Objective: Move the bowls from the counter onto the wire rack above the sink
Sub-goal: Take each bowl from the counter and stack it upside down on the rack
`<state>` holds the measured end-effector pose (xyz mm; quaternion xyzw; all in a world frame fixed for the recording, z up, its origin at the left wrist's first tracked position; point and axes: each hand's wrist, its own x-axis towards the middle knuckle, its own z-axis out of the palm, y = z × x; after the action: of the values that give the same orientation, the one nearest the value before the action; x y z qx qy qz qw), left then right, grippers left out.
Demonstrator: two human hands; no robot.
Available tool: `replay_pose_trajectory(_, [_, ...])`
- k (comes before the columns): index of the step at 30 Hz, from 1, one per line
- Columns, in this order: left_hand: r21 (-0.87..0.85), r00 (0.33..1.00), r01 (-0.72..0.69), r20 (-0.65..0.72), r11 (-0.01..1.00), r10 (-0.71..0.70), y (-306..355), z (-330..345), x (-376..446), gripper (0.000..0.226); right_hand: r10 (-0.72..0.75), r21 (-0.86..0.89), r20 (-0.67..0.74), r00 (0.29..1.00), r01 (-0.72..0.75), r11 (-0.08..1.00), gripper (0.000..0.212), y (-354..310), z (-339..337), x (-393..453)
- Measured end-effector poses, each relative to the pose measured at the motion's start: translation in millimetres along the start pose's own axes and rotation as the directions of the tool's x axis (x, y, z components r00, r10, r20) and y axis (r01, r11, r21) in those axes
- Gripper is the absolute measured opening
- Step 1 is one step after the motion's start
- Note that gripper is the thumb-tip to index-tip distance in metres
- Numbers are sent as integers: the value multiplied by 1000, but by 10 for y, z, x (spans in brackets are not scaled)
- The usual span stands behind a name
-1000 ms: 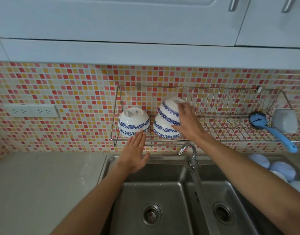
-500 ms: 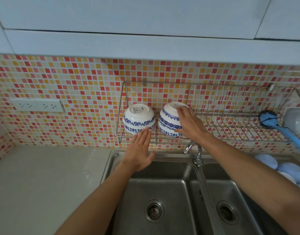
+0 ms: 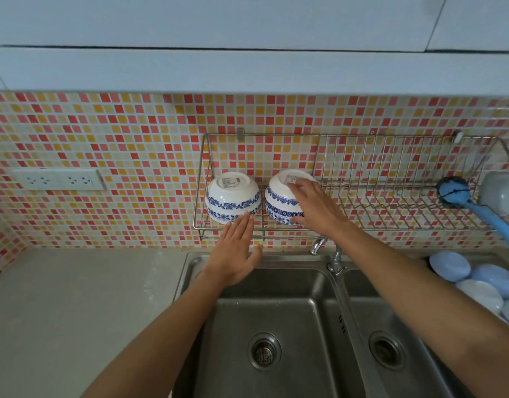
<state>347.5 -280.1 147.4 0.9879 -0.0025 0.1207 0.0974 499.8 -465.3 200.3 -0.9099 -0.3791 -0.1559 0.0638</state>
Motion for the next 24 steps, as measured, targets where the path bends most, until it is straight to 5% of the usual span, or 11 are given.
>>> replay_pose_trajectory(3, [-157, 990, 90, -94, 983, -105, 28, -120, 27, 65, 243, 342, -121, 962, -189, 920, 85, -48, 153, -67])
replay_pose_trajectory(6, [-174, 947, 232, -186, 957, -263, -94, -179, 200, 66, 423, 497, -153, 893, -300, 814, 83, -78, 206, -58])
replay_pose_trajectory(10, [-281, 934, 314, -81, 907, -349, -301, -188, 442, 71, 439, 466, -167, 883, -322, 824, 73, -54, 221, -43])
replay_pose_trajectory(15, [-166, 963, 257, -38, 952, -267, -407, -141, 487, 79, 449, 430, -189, 873, -337, 838, 72, -79, 250, -53])
replay_pose_trajectory(24, [-202, 987, 155, -18, 967, -161, -604, -85, 610, 79, 479, 375, -217, 850, -380, 845, 72, -92, 275, -54])
